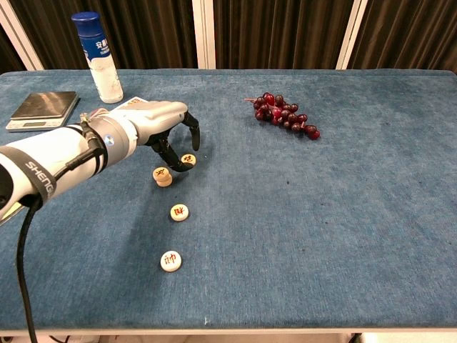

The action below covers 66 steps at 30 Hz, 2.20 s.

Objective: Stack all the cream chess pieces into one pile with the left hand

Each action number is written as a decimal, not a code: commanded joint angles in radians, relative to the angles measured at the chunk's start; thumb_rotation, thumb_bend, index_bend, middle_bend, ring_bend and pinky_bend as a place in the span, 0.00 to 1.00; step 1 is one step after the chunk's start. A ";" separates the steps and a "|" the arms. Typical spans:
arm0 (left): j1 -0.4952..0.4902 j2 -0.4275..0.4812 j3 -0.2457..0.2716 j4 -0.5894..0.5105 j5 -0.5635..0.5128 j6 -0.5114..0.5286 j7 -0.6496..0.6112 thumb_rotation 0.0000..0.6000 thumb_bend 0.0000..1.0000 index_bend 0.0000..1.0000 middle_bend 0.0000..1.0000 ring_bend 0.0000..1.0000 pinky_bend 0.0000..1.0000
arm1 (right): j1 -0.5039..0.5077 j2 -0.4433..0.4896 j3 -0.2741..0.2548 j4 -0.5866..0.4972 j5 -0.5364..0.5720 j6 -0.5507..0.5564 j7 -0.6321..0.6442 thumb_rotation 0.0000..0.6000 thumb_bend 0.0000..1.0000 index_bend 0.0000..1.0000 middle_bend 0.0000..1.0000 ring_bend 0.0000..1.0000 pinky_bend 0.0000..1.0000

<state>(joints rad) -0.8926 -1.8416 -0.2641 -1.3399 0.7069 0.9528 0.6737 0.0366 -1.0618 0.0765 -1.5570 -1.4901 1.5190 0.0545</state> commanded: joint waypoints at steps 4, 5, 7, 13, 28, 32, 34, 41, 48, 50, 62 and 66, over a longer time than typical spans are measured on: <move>-0.002 -0.004 0.008 0.012 -0.008 0.003 -0.009 1.00 0.29 0.45 0.16 0.06 0.02 | 0.002 -0.001 0.001 0.005 0.000 -0.003 0.003 1.00 0.17 0.00 0.10 0.00 0.04; -0.002 -0.005 0.009 0.015 -0.009 0.003 -0.012 1.00 0.30 0.46 0.16 0.06 0.02 | 0.002 -0.002 0.001 0.006 0.000 -0.003 0.004 1.00 0.17 0.00 0.10 0.00 0.04; -0.003 -0.009 0.011 0.025 -0.007 0.002 -0.020 1.00 0.30 0.47 0.16 0.06 0.02 | 0.002 -0.002 0.001 0.007 0.000 -0.003 0.006 1.00 0.17 0.00 0.10 0.00 0.04; -0.008 -0.017 0.017 0.041 -0.003 -0.005 -0.031 1.00 0.34 0.51 0.16 0.06 0.02 | -0.001 -0.002 0.000 0.010 0.003 -0.001 0.010 1.00 0.17 0.00 0.10 0.00 0.04; 0.052 0.103 0.040 -0.171 0.136 0.106 -0.095 1.00 0.36 0.52 0.17 0.06 0.02 | 0.004 -0.003 0.002 0.009 -0.006 -0.001 0.007 1.00 0.17 0.00 0.10 0.00 0.04; 0.079 0.143 0.075 -0.228 0.159 0.122 -0.096 1.00 0.35 0.52 0.17 0.05 0.02 | 0.008 -0.003 0.002 0.006 -0.008 -0.006 0.004 1.00 0.17 0.00 0.10 0.00 0.04; 0.092 0.154 0.094 -0.241 0.165 0.130 -0.095 1.00 0.34 0.52 0.17 0.05 0.02 | 0.009 -0.002 0.002 0.005 -0.010 -0.007 0.003 1.00 0.17 0.00 0.10 0.00 0.04; 0.121 0.160 0.121 -0.242 0.162 0.129 -0.118 1.00 0.33 0.52 0.17 0.05 0.02 | 0.011 -0.001 0.001 -0.003 -0.017 -0.005 -0.004 1.00 0.17 0.00 0.10 0.00 0.04; 0.127 0.150 0.121 -0.231 0.178 0.122 -0.135 1.00 0.32 0.52 0.17 0.05 0.02 | 0.008 -0.001 -0.001 -0.007 -0.018 0.000 -0.008 1.00 0.17 0.00 0.10 0.00 0.04; 0.124 0.146 0.119 -0.226 0.176 0.117 -0.132 1.00 0.32 0.52 0.17 0.05 0.02 | 0.007 0.000 -0.002 -0.008 -0.018 0.001 -0.009 1.00 0.17 0.00 0.10 0.00 0.04; 0.129 0.141 0.122 -0.208 0.169 0.113 -0.120 1.00 0.32 0.49 0.17 0.05 0.02 | 0.003 0.004 -0.002 -0.013 -0.017 0.008 -0.010 1.00 0.17 0.00 0.10 0.00 0.04; 0.131 0.142 0.123 -0.206 0.172 0.112 -0.120 1.00 0.32 0.49 0.17 0.05 0.02 | 0.004 0.004 -0.002 -0.015 -0.018 0.007 -0.013 1.00 0.17 0.00 0.10 0.00 0.04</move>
<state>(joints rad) -0.7617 -1.6993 -0.1413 -1.5463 0.8788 1.0644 0.5539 0.0404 -1.0581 0.0745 -1.5720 -1.5084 1.5265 0.0418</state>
